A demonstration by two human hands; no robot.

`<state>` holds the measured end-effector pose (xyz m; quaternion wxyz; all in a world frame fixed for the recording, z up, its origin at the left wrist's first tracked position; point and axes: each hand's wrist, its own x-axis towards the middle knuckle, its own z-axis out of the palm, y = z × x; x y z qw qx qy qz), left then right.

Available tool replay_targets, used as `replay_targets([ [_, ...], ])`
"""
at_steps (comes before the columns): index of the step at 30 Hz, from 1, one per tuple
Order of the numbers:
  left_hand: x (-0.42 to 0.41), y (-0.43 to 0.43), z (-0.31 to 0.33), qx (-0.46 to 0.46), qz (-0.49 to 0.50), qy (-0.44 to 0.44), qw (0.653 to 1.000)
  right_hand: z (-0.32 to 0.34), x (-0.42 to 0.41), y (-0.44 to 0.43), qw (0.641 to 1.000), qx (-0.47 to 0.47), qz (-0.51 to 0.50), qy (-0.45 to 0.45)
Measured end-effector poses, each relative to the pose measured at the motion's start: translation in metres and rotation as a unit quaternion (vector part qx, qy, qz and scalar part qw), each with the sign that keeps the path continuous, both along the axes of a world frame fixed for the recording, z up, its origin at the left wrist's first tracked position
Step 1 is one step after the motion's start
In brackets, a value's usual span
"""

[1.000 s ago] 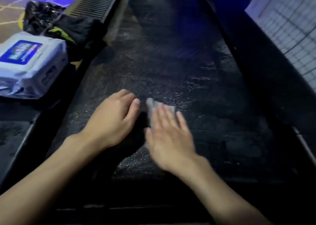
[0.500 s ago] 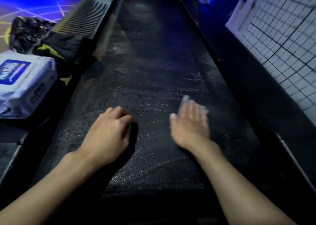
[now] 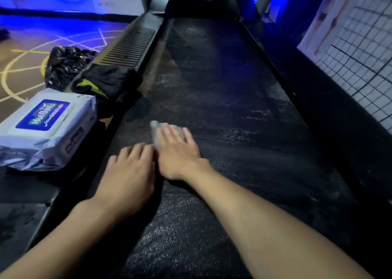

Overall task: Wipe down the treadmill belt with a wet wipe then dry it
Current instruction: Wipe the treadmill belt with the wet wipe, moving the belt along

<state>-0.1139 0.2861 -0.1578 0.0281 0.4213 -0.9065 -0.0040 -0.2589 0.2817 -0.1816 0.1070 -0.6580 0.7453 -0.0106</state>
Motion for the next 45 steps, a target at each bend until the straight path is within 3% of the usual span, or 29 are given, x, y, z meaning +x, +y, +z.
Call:
replay_targets([
  [6, -0.074, -0.012, -0.007, 0.008, -0.060, -0.028, 0.998, -0.006, -0.163, 0.056, 0.976, 0.002, -0.216, 0.016],
  [12, -0.098, -0.029, -0.003, 0.017, -0.074, -0.046, 0.996, -0.005, -0.231, 0.071, 0.891, 0.036, -0.452, 0.011],
  [15, -0.093, -0.040, 0.005, 0.053, -0.079, -0.007, 0.995, -0.007, -0.205, 0.029, 0.915, 0.018, -0.403, 0.012],
  [18, -0.086, -0.048, 0.010, 0.119, -0.059, 0.099, 0.986, -0.011, -0.145, -0.032, 0.968, -0.018, -0.250, 0.034],
  [20, -0.075, -0.059, 0.007, 0.096, -0.021, 0.138, 0.986, -0.010, -0.091, -0.070, 0.991, -0.044, -0.109, 0.059],
  [23, -0.057, -0.081, 0.010, 0.029, 0.052, 0.029, 0.998, -0.007, -0.033, -0.108, 0.989, -0.015, 0.123, 0.077],
  [25, -0.055, -0.094, 0.011, 0.023, 0.055, -0.016, 0.998, -0.007, -0.031, -0.118, 0.980, -0.004, 0.180, 0.088],
  [27, -0.065, -0.100, 0.009, 0.023, 0.026, -0.024, 0.999, -0.008, -0.051, -0.120, 0.983, 0.002, 0.159, 0.096],
  [30, -0.097, -0.096, 0.004, 0.056, -0.004, -0.021, 0.998, -0.002, -0.110, -0.114, 0.999, -0.002, 0.035, 0.038],
  [33, -0.130, -0.092, 0.002, 0.035, 0.001, -0.078, 0.996, 0.001, -0.195, -0.088, 0.996, -0.001, -0.083, 0.032],
  [36, -0.151, -0.091, 0.000, 0.030, -0.003, -0.091, 0.995, -0.007, -0.303, -0.045, 0.970, 0.008, -0.228, 0.078],
  [39, -0.152, -0.093, -0.001, 0.035, 0.007, -0.094, 0.995, -0.013, -0.349, -0.026, 0.940, 0.046, -0.334, 0.061],
  [42, -0.148, -0.095, -0.001, 0.037, 0.008, -0.077, 0.996, -0.011, -0.325, -0.030, 0.947, 0.050, -0.315, 0.032],
  [45, -0.145, -0.098, 0.002, 0.065, 0.021, -0.047, 0.997, -0.009, -0.259, -0.036, 0.983, 0.026, -0.178, 0.044],
])
